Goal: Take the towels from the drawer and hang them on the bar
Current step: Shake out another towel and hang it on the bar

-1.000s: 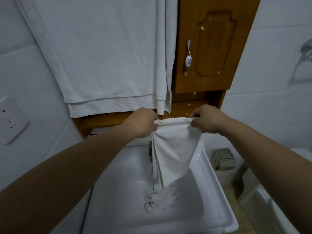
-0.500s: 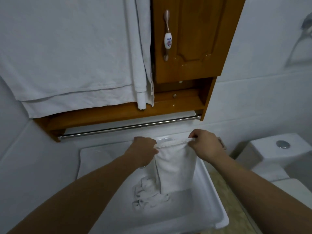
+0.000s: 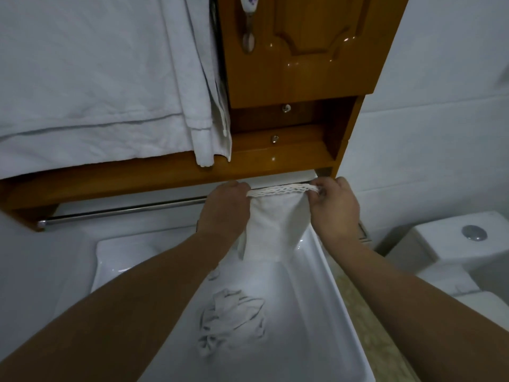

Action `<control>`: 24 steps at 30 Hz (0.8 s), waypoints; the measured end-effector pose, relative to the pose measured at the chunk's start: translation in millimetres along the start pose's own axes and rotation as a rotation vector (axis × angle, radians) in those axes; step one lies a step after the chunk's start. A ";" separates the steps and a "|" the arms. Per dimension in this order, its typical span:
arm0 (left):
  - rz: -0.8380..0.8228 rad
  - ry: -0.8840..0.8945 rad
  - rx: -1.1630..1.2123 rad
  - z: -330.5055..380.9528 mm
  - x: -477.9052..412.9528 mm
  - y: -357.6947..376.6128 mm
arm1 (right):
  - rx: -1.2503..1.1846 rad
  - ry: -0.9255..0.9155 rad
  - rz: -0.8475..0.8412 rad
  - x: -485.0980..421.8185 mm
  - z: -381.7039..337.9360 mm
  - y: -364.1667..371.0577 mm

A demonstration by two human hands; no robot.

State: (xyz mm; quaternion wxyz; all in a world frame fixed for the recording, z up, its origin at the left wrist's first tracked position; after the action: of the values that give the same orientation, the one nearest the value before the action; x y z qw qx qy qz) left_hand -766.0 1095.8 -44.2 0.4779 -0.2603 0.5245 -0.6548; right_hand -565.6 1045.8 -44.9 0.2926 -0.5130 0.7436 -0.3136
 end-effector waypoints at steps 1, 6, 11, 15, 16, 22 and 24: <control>0.053 -0.018 0.004 0.1 -6.7 -1.4 | -0.014 -0.010 0.017 -6.9 -1.4 3.4; 0.157 -0.089 -0.013 -0.7 -30.0 11.2 | -0.200 0.060 0.073 -32.2 -3.6 22.4; 0.222 0.059 -0.064 -6.5 -35.7 41.4 | -0.292 0.003 0.093 -39.3 10.5 46.8; 0.242 0.112 -0.191 -14.9 -40.0 59.4 | -0.234 -0.127 -0.049 -37.0 29.2 70.7; 0.251 0.114 -0.203 -17.5 -40.7 61.2 | -0.175 -0.196 -0.082 -36.2 33.4 77.7; 0.234 -0.075 -0.236 -33.7 -61.4 68.1 | 0.399 -0.428 -0.156 -50.9 43.3 95.2; 0.241 -0.113 -0.238 -37.8 -67.3 72.2 | 0.490 -0.411 -0.163 -59.8 39.5 91.5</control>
State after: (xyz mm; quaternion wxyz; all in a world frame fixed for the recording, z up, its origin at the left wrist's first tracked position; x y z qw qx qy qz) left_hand -744.9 1173.4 -112.8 0.5475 -0.2866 0.5980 -0.5103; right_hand -570.5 1121.1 -133.2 0.5251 -0.5377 0.5280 -0.3954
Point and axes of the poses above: each hand's wrist, its own x-axis away from the middle knuckle, its own y-axis out of the palm, z = x × y, the point moved 2 cm from there along -x, towards the middle knuckle, and after that the axes turned 15 degrees about -z, right-handed, at the moved point
